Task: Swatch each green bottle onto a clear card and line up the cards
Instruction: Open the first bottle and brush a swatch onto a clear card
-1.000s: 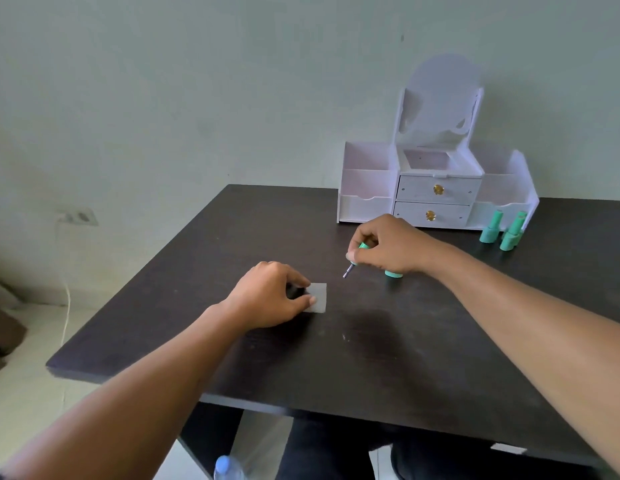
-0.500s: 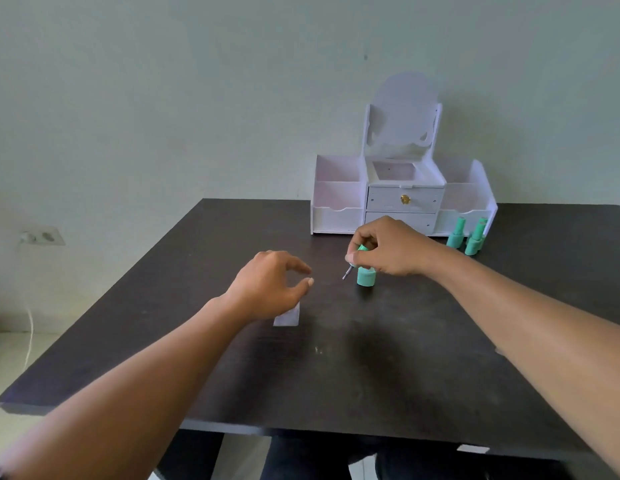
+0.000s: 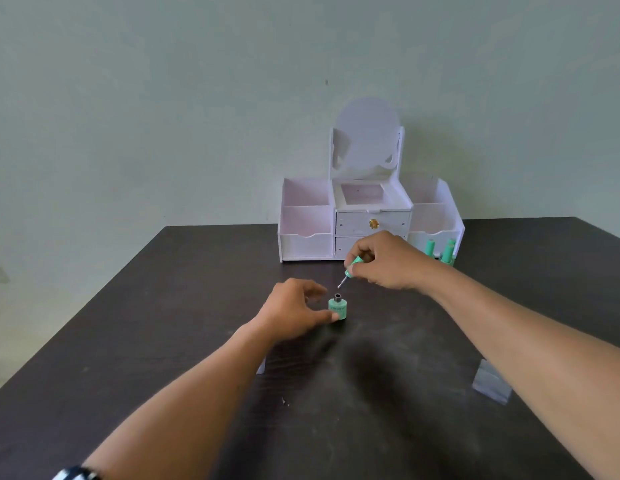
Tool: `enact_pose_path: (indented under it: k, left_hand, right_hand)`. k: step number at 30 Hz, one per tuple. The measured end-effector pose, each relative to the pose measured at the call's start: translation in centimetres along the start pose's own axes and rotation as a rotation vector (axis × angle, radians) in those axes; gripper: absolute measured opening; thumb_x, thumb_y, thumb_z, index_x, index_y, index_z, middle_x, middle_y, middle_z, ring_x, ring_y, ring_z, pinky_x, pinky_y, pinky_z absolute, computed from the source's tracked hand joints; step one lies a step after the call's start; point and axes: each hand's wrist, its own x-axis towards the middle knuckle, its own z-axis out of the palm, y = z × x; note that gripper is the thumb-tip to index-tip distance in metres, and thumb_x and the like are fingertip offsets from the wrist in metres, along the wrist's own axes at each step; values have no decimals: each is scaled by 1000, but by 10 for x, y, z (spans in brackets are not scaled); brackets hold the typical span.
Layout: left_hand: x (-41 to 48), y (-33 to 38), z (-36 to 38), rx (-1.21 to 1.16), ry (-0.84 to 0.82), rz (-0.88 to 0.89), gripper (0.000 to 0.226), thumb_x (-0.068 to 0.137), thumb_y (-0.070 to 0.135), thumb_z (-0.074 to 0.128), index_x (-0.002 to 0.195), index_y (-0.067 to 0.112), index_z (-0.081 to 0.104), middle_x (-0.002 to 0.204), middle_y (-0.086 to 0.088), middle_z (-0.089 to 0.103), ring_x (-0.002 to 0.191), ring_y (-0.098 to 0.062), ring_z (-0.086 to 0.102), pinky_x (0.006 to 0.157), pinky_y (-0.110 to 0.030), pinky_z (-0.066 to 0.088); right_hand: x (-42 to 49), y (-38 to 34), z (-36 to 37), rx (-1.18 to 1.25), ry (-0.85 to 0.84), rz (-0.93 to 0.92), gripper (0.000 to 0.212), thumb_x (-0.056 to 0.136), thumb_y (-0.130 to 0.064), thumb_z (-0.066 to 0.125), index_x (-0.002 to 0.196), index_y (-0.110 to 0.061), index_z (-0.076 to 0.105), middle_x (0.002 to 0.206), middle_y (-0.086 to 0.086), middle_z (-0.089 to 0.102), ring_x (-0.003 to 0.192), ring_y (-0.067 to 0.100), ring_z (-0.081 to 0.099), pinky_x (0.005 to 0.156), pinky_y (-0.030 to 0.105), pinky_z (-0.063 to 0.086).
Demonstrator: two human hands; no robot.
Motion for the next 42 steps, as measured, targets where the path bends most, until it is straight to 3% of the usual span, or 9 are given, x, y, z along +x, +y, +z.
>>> enact_pose_path:
  k: [7,21,25,28,30,33,36,39,42]
  left_hand:
    - [13,-5,12,-56,1,-9,37,74,41,85,108,29,77,102,10,75,93,-4,65,85,-25,53]
    - [19,-12,16,-129,-4,-29,32,73,40,85,102,28,79,96,10,74,94,-6,64,82,-25,50]
    - [20,-14,17,-155,5,-30,31,71,38,87,98,26,80,91,9,75,89,-7,66,81,-27,53]
    - [20,-15,17,-157,-16,-24,32,73,38,85,103,28,79,95,10,75,89,-4,65,76,-19,49]
    - [21,-15,16,-151,-28,-16,32,75,39,84,104,28,79,95,10,74,88,-6,63,71,-15,45]
    - [21,-16,16,-145,-20,-3,31,75,39,84,104,30,79,94,11,74,86,-6,63,69,-15,45]
    - [21,-17,17,-143,-2,5,33,73,37,86,103,28,79,90,11,73,83,-4,62,67,-11,43]
    - [21,-17,17,-130,-9,13,29,74,38,85,101,29,79,87,11,73,81,-4,62,68,-12,44]
    - [21,-16,16,-139,-9,13,27,75,37,85,100,28,79,83,13,73,77,-3,62,66,-13,43]
  right_hand:
    - [11,10,11,-55,-15,18,15,87,-20,68,78,-31,73,87,-3,72,81,16,64,68,27,47]
    - [16,6,23,-192,-88,-49,9,89,-23,70,87,-19,78,73,-9,62,68,9,55,61,26,44]
    - [19,0,35,-417,-119,-45,43,90,-53,67,75,-13,66,73,1,59,73,23,61,71,39,53]
    - [19,-3,34,-427,-103,-5,76,88,-78,43,78,-7,66,72,5,63,77,25,62,77,43,54]
    - [20,-1,29,-364,-137,2,67,92,-75,37,90,-15,66,82,1,65,83,20,61,83,42,53]
    - [21,5,26,-377,-189,-85,30,98,-51,51,88,-25,59,80,-7,58,78,15,56,78,37,50]
    - [19,4,33,-563,-121,-160,55,98,-62,44,66,-18,50,67,-1,50,68,22,53,62,37,42]
    - [14,-4,36,-682,10,-204,77,93,-78,20,60,-15,48,62,0,51,62,21,52,65,38,37]
    - [13,-6,29,-603,-39,-192,57,98,-68,28,72,-21,48,70,-1,54,73,25,57,67,40,39]
